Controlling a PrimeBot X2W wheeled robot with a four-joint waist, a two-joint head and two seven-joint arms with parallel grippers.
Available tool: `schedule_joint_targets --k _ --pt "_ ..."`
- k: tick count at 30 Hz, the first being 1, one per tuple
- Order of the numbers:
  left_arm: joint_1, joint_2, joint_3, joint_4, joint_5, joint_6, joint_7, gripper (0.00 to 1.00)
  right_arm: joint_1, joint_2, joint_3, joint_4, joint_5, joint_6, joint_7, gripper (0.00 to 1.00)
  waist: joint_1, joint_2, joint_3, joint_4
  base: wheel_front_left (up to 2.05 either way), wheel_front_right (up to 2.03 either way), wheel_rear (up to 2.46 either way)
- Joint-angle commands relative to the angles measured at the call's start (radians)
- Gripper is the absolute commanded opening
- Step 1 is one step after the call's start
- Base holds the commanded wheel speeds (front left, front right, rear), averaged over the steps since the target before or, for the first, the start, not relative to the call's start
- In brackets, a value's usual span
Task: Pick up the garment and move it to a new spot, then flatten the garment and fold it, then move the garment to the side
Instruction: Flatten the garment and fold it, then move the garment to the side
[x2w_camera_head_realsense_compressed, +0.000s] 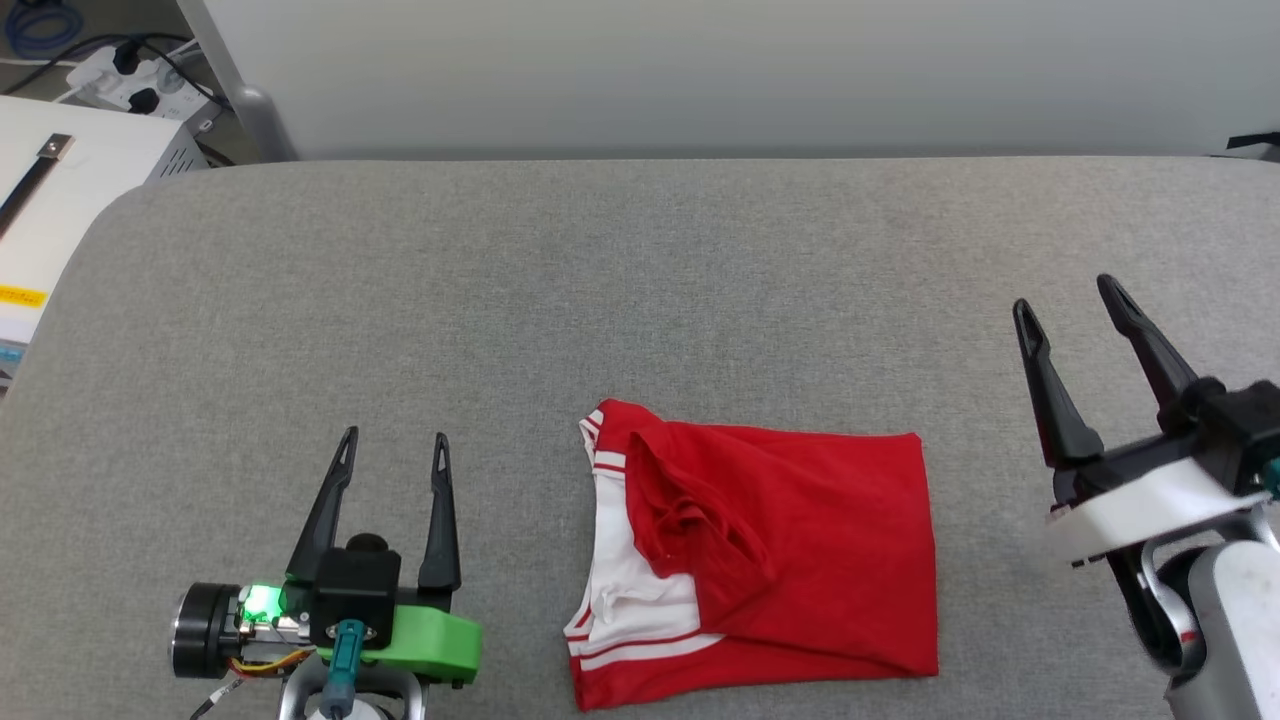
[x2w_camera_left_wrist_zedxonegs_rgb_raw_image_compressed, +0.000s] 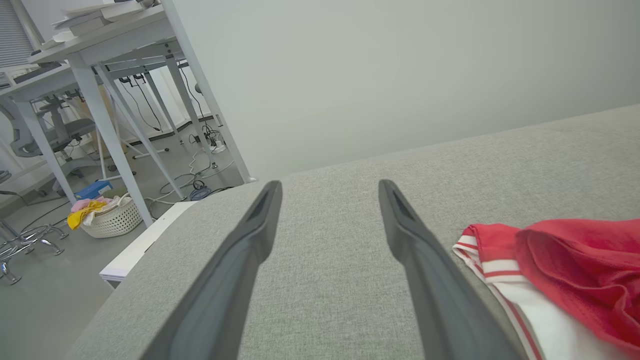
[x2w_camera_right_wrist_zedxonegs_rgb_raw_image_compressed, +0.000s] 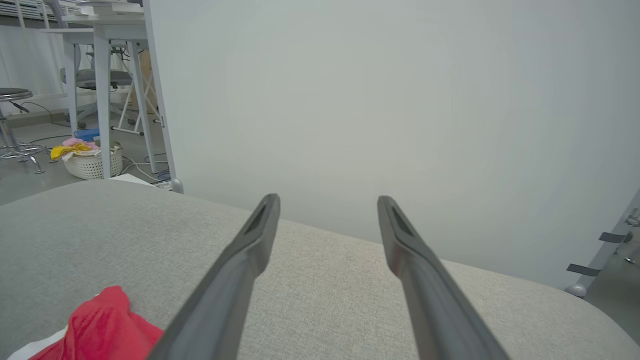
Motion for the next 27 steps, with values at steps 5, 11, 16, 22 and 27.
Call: schedule_joint_targets --k 5,11,16,22,27 --pt "0.034 0.009 0.006 -0.015 -0.007 0.004 -0.006 1.00 0.136 0.108 -0.109 -0.085 -0.086 -0.001 -0.021 1.00 0.0000 -0.0001 -0.030 -0.015 0.00 0.00 0.00" --pt "0.069 0.014 0.010 -0.029 -0.015 0.000 -0.006 1.00 0.237 0.179 -0.131 -0.147 -0.109 -0.001 -0.023 1.00 0.0000 -0.0001 -0.044 -0.026 0.00 0.00 0.00" --pt "0.092 0.015 0.013 -0.036 -0.022 -0.007 -0.006 1.00 0.296 0.213 -0.153 -0.168 -0.106 -0.001 -0.023 1.00 0.0000 -0.0001 -0.046 -0.023 0.00 0.00 0.00" --pt "0.098 0.011 0.017 -0.036 -0.024 -0.011 -0.006 1.00 0.330 0.228 -0.159 -0.162 -0.098 -0.001 -0.024 1.00 0.0000 -0.0001 -0.044 -0.018 0.00 0.00 0.00" --pt "0.097 0.010 0.019 -0.032 -0.023 -0.015 -0.006 1.00 0.327 0.231 -0.159 -0.159 -0.100 -0.001 -0.024 1.00 0.0000 -0.0001 -0.039 -0.017 0.00 0.00 0.00"
